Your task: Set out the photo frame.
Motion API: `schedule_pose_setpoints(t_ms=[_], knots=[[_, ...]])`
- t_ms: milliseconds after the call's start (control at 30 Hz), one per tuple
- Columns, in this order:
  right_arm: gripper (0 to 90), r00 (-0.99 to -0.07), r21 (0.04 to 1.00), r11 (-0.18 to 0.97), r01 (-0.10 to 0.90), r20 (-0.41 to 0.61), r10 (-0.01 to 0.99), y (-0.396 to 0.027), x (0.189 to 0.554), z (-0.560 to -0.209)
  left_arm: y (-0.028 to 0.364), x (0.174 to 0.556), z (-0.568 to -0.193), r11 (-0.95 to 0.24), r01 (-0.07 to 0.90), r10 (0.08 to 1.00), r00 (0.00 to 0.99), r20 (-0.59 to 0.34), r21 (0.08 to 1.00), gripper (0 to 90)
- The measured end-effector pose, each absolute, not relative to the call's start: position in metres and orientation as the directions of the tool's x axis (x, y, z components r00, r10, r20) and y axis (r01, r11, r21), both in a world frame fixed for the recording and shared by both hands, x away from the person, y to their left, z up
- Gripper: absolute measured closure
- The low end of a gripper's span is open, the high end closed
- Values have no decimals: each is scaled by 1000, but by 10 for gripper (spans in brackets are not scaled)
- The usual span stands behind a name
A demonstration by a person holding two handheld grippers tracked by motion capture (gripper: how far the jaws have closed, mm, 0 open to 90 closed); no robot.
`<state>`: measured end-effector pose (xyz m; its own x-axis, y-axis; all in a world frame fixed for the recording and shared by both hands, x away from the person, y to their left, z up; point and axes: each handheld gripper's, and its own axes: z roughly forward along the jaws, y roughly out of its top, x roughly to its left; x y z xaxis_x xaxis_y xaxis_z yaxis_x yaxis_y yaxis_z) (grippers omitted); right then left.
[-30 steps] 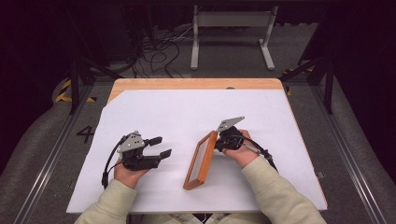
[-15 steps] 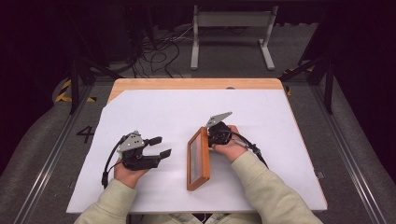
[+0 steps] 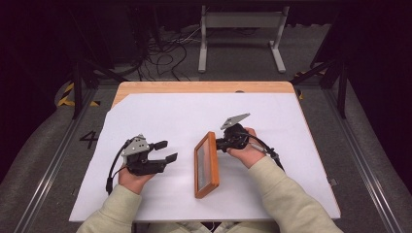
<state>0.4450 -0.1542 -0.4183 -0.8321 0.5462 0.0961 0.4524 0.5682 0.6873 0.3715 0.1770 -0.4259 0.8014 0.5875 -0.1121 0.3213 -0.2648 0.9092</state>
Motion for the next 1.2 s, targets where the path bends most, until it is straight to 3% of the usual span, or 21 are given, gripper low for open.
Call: schedule_pose_setpoints(t_ms=[200,633,967,1200], knots=[[593,-813,702,544,459,84,577,-175,431,-391,175,372,-427,-289,332,609,788,-95,898,362],[409,-810,713,531,458,89,579,-184,407,-351,175,372,-428,-293,344,612,784,-101,892,356],[377,-820,671,558,488,133,557,-174,392,-335,170,370,-429,-324,337,597,797,-85,884,354],[260,-825,650,574,499,152,544,-158,388,-335,169,370,-429,-326,328,588,805,-81,887,352]])
